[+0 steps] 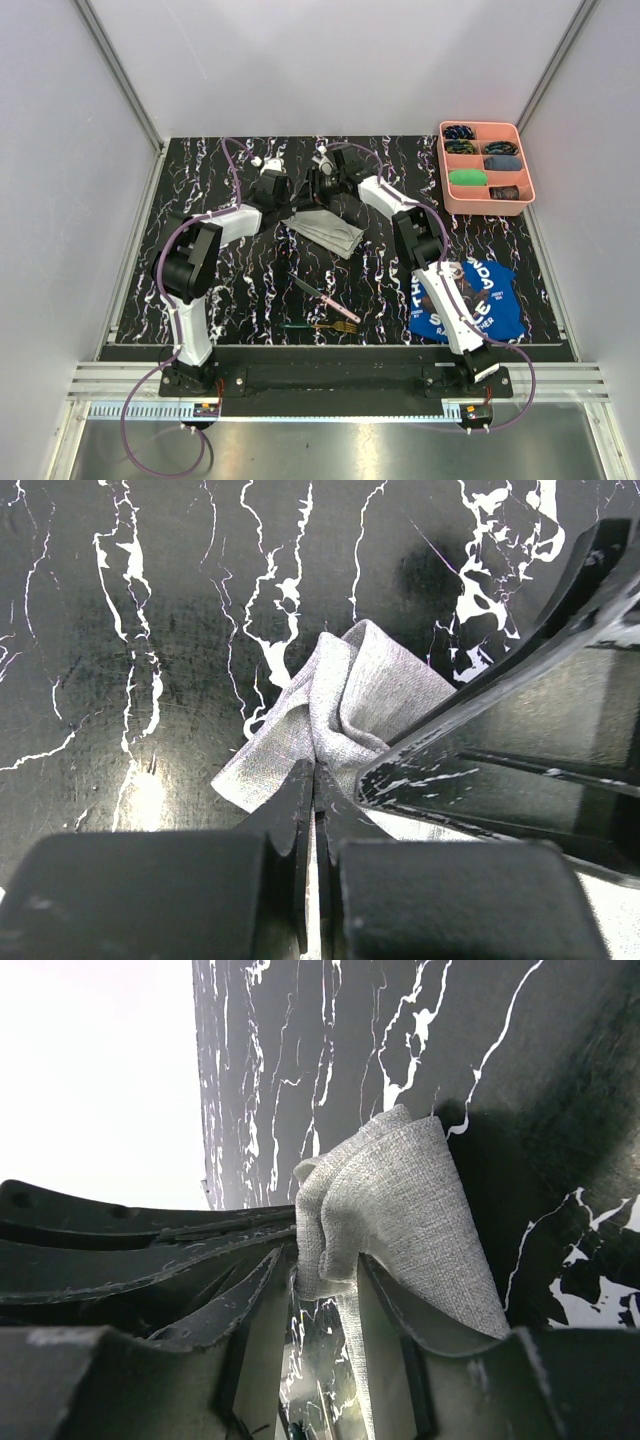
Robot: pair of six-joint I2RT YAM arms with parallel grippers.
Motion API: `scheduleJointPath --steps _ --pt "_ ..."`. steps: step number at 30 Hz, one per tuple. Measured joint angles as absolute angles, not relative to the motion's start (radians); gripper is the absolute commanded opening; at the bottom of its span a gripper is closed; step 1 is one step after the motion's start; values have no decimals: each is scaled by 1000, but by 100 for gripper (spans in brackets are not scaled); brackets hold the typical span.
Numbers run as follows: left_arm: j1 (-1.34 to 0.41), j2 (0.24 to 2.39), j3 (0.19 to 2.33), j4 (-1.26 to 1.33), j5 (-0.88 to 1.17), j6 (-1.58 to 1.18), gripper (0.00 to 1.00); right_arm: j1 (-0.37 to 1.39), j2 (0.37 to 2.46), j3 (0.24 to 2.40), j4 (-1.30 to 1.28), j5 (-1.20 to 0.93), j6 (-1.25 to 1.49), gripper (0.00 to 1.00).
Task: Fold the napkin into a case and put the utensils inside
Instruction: Grasp the top corner of the smaller rectangle folded napkin from the folded napkin.
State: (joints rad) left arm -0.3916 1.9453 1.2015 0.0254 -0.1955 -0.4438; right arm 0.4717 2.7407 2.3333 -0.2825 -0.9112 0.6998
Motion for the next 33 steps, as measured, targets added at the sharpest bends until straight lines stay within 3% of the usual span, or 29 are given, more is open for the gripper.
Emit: scheduleJointPath --steps 1,11,22,27,29,33 --pt "-392 1945 1201 25 -194 -445 0 471 2739 2333 -282 -912 699 28" --pt "-390 1934 1201 26 -166 -446 0 470 2739 2329 -283 -930 698 2" --pt "-372 1891 1176 78 -75 -450 0 471 2760 2355 -286 -953 713 1" --pt "-359 1891 1168 86 -50 -450 0 475 2843 2455 -287 -1001 738 5" --pt "-353 1891 1155 101 -34 -449 0 478 2882 2502 -288 -1024 750 12" --pt "-349 1897 1132 117 -12 -440 0 485 2940 2561 -291 -1061 771 11"
